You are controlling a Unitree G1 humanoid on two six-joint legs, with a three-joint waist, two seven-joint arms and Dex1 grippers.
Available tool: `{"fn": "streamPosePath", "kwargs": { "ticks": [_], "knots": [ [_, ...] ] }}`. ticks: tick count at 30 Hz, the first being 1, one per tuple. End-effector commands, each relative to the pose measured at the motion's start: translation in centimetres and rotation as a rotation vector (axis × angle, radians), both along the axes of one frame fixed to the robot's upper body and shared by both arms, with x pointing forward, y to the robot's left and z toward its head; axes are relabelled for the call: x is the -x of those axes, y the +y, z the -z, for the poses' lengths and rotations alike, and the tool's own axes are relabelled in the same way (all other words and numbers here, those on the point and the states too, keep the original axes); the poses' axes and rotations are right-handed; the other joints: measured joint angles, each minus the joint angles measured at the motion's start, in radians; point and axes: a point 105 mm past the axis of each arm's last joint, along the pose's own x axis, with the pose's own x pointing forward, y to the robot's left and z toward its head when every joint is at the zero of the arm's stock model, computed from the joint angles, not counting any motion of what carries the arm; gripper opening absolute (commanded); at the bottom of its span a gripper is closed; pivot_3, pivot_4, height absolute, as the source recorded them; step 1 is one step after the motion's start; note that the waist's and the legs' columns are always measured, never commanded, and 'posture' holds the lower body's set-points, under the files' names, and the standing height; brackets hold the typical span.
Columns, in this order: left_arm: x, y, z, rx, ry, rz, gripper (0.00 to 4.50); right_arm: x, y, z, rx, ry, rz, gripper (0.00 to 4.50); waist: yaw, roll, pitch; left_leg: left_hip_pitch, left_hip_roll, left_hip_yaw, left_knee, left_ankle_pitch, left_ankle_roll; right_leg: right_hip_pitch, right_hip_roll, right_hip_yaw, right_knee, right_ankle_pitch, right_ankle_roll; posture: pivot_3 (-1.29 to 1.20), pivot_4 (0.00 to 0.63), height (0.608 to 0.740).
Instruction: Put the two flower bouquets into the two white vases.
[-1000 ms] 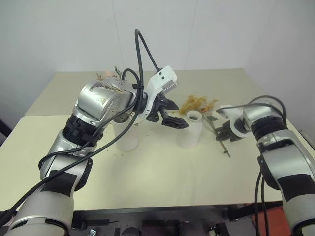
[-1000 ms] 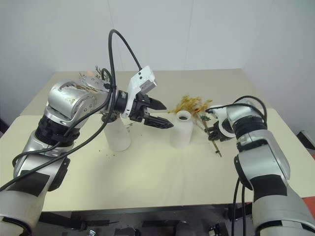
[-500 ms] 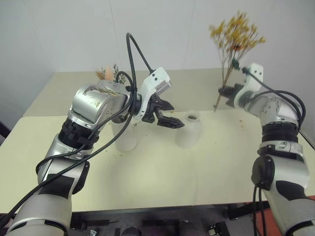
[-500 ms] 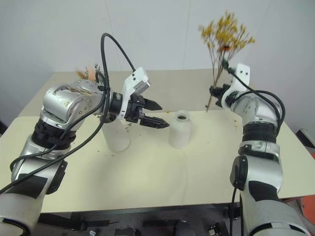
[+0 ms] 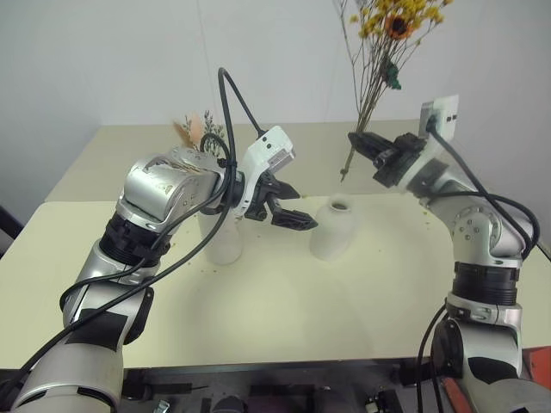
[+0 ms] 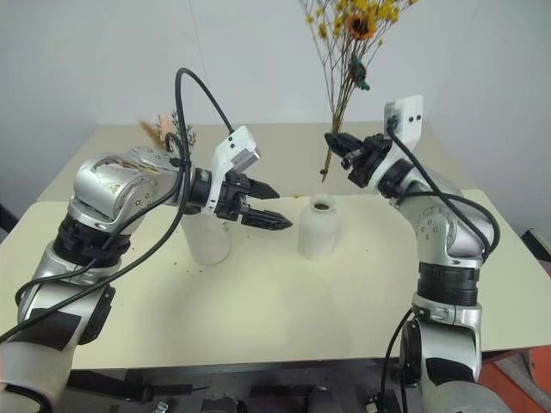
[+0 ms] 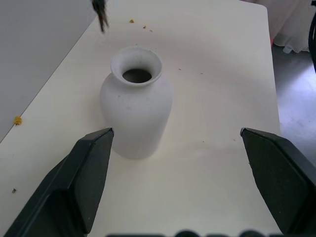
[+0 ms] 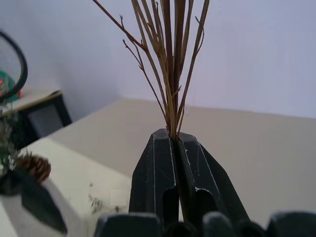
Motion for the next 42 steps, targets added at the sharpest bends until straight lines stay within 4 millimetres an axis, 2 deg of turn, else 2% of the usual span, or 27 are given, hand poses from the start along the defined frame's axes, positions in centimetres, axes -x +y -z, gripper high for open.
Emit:
{"fn": "streamPosePath", "kwargs": {
  "ticks": [1, 12, 28, 32, 41, 42],
  "knots": [
    [0.3, -0.2, -1.4, 0.024, -0.046, 0.011, 4.5, 1.7, 0.2, -1.9, 0.029, -0.113, -0.028, 0.04, -0.002, 0.0, 0.0, 0.0, 0.0, 0.0, 0.0, 0.0, 0.0, 0.0, 0.0, 0.0, 0.0, 0.0, 0.0, 0.0, 0.15, 0.74],
    [0.0, -0.6, -1.5, 0.027, -0.046, 0.021, 4.5, 1.6, 0.6, 0.9, 0.053, -0.053, -0.01, 0.04, -0.002, 0.0, 0.0, 0.0, 0.0, 0.0, 0.001, 0.0, 0.0, 0.0, 0.0, 0.0, -0.002, 0.0, 0.0, 0.0, 0.15, 0.74],
    [-0.1, -0.6, -1.5, 0.019, -0.054, 0.023, 4.5, 1.3, 1.3, 3.7, 0.056, -0.006, 0.044, 0.04, 0.0, 0.0, 0.0, 0.0, 0.0, 0.0, 0.001, 0.0, 0.0, 0.0, 0.0, 0.0, -0.002, 0.0, 0.0, 0.0, 0.15, 0.74],
    [-0.1, -0.6, -1.6, 0.018, -0.057, 0.026, 4.5, 1.5, 1.2, 4.0, 0.054, -0.003, 0.046, 1.15, 0.0, 0.0, 0.0, 0.0, 0.0, 0.0, 0.001, 0.0, 0.0, 0.0, 0.0, 0.0, -0.002, 0.0, 0.0, 0.0, 0.15, 0.74],
    [-0.2, -0.5, -1.9, 0.018, -0.069, 0.027, 4.5, 1.8, 0.6, 4.2, 0.07, -0.007, 0.035, 4.3, 0.0, 0.0, 0.0, 0.0, 0.0, 0.0, 0.001, 0.0, 0.0, 0.0, 0.0, 0.0, -0.002, 0.0, 0.0, 0.0, 0.15, 0.74],
    [-0.1, -0.4, -2.0, 0.019, -0.073, 0.027, 4.5, 2.0, 0.6, 4.3, 0.077, -0.008, 0.026, 4.47, 0.0, 0.0, 0.0, 0.0, 0.0, 0.0, 0.001, 0.0, 0.0, 0.0, 0.0, 0.0, -0.002, 0.0, 0.0, 0.0, 0.15, 0.74]
  ]
}}
